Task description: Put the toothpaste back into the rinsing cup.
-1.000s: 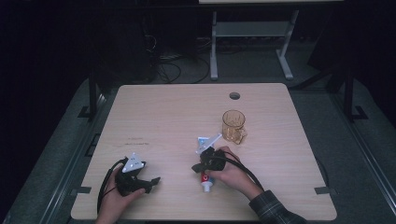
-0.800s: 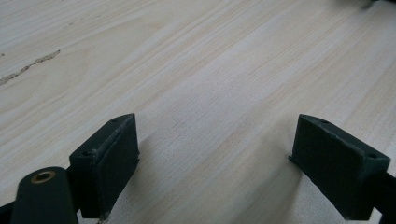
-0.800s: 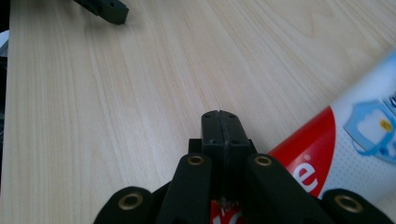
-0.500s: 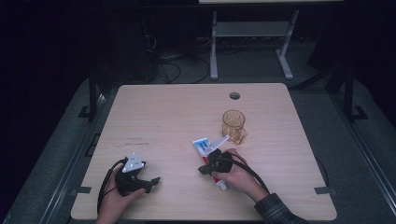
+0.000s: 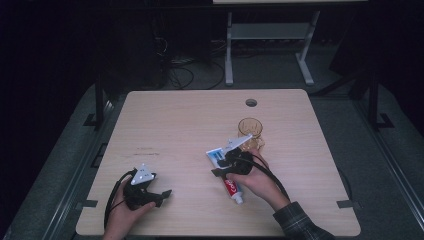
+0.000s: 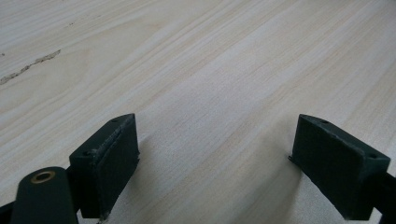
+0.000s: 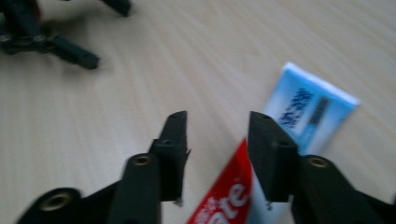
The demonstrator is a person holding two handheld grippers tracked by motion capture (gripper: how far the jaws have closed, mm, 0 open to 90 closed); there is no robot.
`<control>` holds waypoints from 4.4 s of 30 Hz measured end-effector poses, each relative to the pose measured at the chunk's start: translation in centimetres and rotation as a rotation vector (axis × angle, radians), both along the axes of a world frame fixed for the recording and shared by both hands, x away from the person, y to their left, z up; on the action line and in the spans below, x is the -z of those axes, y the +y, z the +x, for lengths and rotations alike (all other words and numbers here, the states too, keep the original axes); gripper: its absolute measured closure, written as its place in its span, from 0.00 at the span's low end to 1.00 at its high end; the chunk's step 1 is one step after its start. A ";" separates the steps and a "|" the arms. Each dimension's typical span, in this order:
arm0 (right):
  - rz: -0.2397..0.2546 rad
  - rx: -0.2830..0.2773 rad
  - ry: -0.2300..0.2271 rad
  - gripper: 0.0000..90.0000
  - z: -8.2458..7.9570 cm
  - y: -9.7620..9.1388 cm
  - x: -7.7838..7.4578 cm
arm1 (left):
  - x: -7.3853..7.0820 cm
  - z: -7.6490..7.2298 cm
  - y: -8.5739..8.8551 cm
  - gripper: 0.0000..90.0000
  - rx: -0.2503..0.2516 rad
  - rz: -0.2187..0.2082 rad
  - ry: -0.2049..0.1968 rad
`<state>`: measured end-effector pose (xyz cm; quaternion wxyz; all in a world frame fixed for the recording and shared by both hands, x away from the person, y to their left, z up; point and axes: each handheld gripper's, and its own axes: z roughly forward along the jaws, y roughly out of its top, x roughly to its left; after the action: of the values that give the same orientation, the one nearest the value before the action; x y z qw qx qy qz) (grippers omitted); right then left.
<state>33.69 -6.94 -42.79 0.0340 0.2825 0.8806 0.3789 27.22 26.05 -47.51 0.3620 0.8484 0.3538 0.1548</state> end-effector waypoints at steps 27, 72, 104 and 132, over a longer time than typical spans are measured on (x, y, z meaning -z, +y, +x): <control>-0.160 0.195 0.036 0.35 2.9 1.9 2.9 | 0.0 0.0 0.0 0.15 0.000 -0.001 0.001; -0.195 0.151 0.076 0.78 3.1 2.4 1.8 | 0.0 0.0 0.0 0.15 0.000 -0.001 0.001; 0.085 0.161 -0.014 0.81 1.7 -0.6 -3.5 | 0.0 0.0 0.0 0.15 -0.001 -0.003 0.000; 0.331 0.169 -0.155 0.81 1.3 -4.0 -7.2 | 0.0 0.0 0.0 0.15 -0.002 -0.003 -0.001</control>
<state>35.02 -10.97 -35.54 0.0865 0.3269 0.7741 0.5352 27.22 26.04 -47.52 0.3632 0.8476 0.3546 0.1549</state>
